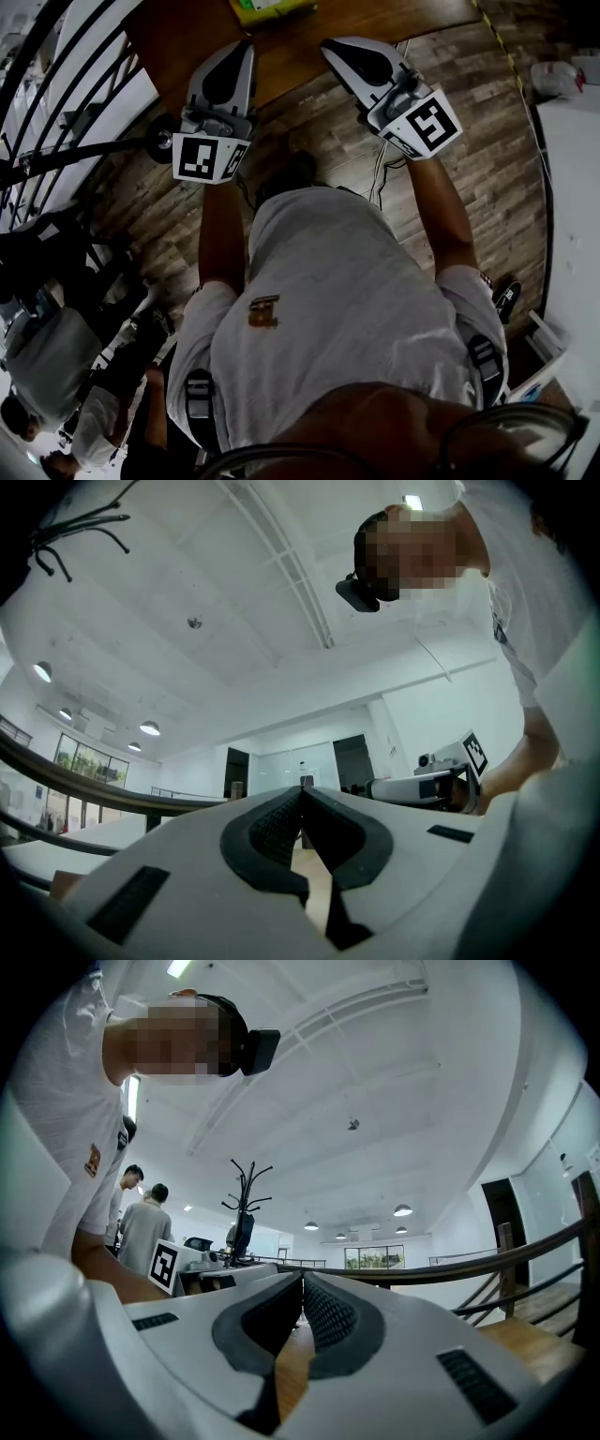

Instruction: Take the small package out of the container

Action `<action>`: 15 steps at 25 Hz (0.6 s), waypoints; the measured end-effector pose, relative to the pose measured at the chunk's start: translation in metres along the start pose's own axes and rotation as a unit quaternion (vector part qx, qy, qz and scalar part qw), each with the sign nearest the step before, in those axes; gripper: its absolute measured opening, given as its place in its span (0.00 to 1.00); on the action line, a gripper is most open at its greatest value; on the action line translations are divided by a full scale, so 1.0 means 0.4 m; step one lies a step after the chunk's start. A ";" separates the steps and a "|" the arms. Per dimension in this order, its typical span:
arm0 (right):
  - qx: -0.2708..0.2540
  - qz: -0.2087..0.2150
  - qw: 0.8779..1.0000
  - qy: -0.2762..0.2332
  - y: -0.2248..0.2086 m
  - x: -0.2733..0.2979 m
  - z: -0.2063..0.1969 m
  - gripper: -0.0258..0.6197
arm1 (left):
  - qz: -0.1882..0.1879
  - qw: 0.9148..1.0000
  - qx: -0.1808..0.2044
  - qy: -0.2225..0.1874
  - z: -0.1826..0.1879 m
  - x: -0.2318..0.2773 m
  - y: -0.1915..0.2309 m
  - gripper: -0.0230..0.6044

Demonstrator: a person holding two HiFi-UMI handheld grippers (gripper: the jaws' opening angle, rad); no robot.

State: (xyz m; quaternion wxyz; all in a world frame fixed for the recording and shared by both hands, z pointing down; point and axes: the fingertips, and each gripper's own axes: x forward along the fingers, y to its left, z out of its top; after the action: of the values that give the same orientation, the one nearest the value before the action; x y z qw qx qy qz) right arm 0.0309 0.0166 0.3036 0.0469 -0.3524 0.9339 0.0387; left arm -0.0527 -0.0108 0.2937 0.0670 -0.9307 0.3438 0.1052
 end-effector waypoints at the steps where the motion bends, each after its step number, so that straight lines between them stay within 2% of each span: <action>1: -0.003 0.002 1.000 0.004 -0.014 0.045 -0.005 0.09 | 0.002 1.000 -0.003 -0.003 -0.007 0.005 0.046 0.07; 7: -0.020 0.011 0.999 0.026 -0.123 0.264 -0.010 0.09 | -0.001 1.000 -0.017 -0.013 -0.028 0.085 0.260 0.07; 10: -0.024 0.015 0.999 0.036 -0.197 0.359 -0.046 0.09 | -0.001 1.000 -0.023 -0.010 -0.067 0.143 0.354 0.07; 15: -0.041 0.021 0.997 0.059 -0.265 0.439 -0.077 0.09 | -0.009 1.000 -0.026 -0.005 -0.090 0.205 0.426 0.07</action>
State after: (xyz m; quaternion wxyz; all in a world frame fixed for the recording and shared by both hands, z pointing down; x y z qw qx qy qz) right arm -0.0320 -0.1811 0.3099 -0.0239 -0.3357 0.9400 0.0566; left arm -0.0982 -0.1978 0.2997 0.0453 -0.9347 0.3323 0.1178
